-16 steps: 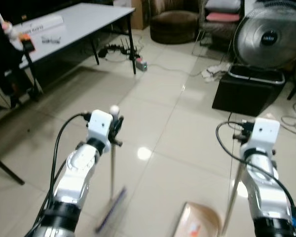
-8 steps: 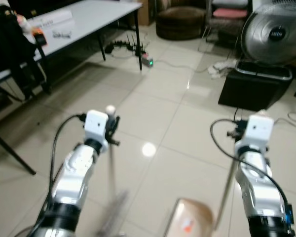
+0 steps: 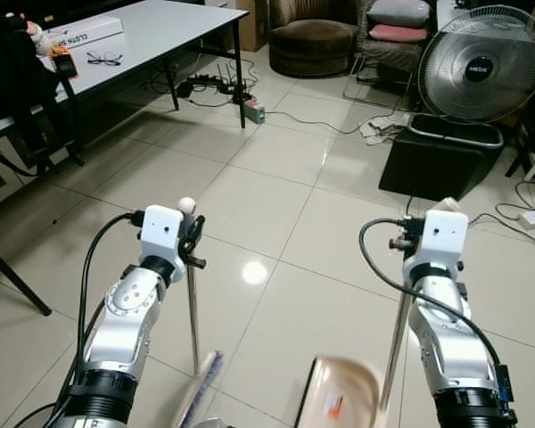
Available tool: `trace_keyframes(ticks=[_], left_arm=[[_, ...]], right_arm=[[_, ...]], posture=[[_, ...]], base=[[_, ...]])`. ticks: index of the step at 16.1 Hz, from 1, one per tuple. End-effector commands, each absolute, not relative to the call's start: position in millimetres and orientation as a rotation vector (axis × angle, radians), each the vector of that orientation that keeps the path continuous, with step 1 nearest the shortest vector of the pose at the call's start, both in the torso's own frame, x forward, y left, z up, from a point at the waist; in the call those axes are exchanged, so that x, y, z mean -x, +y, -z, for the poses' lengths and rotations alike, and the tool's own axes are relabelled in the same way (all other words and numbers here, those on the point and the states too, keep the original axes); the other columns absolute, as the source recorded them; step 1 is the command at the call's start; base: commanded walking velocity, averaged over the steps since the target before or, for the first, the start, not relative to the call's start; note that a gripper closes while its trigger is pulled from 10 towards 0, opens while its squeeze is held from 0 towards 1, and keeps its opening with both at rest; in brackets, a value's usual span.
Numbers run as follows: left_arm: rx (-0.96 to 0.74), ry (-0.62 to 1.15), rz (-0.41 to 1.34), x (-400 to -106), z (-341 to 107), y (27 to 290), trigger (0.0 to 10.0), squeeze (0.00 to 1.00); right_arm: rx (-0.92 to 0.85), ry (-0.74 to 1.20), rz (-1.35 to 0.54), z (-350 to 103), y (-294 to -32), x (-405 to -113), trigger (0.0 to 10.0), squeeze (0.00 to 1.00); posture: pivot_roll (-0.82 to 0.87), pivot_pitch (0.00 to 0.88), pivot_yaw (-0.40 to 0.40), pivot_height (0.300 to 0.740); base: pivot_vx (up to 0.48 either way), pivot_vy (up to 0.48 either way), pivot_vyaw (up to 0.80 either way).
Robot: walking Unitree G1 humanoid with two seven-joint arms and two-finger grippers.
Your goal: Sweep floor
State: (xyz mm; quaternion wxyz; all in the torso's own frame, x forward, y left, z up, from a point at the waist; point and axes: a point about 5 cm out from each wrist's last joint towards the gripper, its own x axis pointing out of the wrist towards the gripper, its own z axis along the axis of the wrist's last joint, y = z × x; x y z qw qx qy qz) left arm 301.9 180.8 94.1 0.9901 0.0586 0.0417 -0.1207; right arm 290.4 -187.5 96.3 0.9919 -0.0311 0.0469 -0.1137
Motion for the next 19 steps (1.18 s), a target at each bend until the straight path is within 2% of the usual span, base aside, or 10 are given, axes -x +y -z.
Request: trace_keyframes(ticks=[1,6,19], left_arm=[[-0.135,0.041,0.264,-305.3,-106.2,176.7,10.0,0.00],[-0.138,0.045,0.280,-305.8,-106.7,174.3,10.0,0.00],[-0.129,0.051,0.292,-305.3,-105.6,172.7,10.0,0.00]], right_arm=[[0.044,0.074,0.232,-100.5,-188.3,-290.9,10.0,0.00],[0.035,0.080,0.233,-98.8,-187.6,-290.7,10.0,0.00],[0.019,0.090,0.233,-97.8,-188.2,-291.1,10.0,0.00]], posture=[[-0.04,0.000,0.031,0.740],[-0.04,0.000,0.032,0.740],[-0.05,0.000,0.029,0.740]], base=[[0.000,0.000,0.00],[0.000,0.000,0.00],[-0.318,0.000,0.00]])
